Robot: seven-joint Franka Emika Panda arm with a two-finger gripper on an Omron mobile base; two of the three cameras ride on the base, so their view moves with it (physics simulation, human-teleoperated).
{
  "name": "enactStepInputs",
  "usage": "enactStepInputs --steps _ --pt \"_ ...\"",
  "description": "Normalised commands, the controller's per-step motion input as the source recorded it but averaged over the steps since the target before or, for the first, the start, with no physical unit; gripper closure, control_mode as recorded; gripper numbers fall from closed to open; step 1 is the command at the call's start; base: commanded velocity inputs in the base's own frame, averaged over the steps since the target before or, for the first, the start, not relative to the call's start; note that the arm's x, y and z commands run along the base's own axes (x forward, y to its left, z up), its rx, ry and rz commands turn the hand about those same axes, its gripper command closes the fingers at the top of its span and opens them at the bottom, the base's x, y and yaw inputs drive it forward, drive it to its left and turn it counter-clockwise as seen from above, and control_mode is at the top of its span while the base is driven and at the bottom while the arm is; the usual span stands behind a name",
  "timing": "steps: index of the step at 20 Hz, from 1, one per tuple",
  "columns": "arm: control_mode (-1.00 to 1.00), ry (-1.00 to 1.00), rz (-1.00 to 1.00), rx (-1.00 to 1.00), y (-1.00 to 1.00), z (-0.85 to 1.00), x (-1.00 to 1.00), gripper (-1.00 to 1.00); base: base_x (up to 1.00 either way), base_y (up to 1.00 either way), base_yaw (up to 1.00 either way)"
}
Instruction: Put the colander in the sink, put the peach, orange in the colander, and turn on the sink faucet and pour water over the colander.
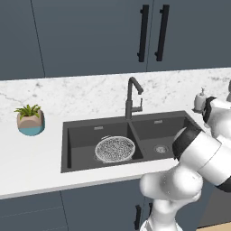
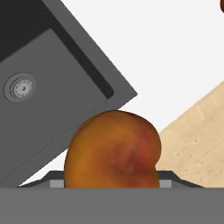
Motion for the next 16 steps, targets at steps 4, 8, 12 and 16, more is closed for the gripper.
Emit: enactStepInputs --steps 4,8,12,16 --pt "-1.00 0.11 0.06 0.00 1.00 0.22 0.00 1.00 0.00 0.00 0.00" --pt "-1.00 0.14 0.06 0.00 1.00 0.10 0.00 1.00 0.00 0.00 0.00" --pt "-1.00 0.15 0.05 0.00 1.00 0.07 0.00 1.00 0.00 0.00 0.00" --pt "-1.00 0.18 0.05 0.00 1.00 0.11 0.05 1.00 0.00 0.00 0.00"
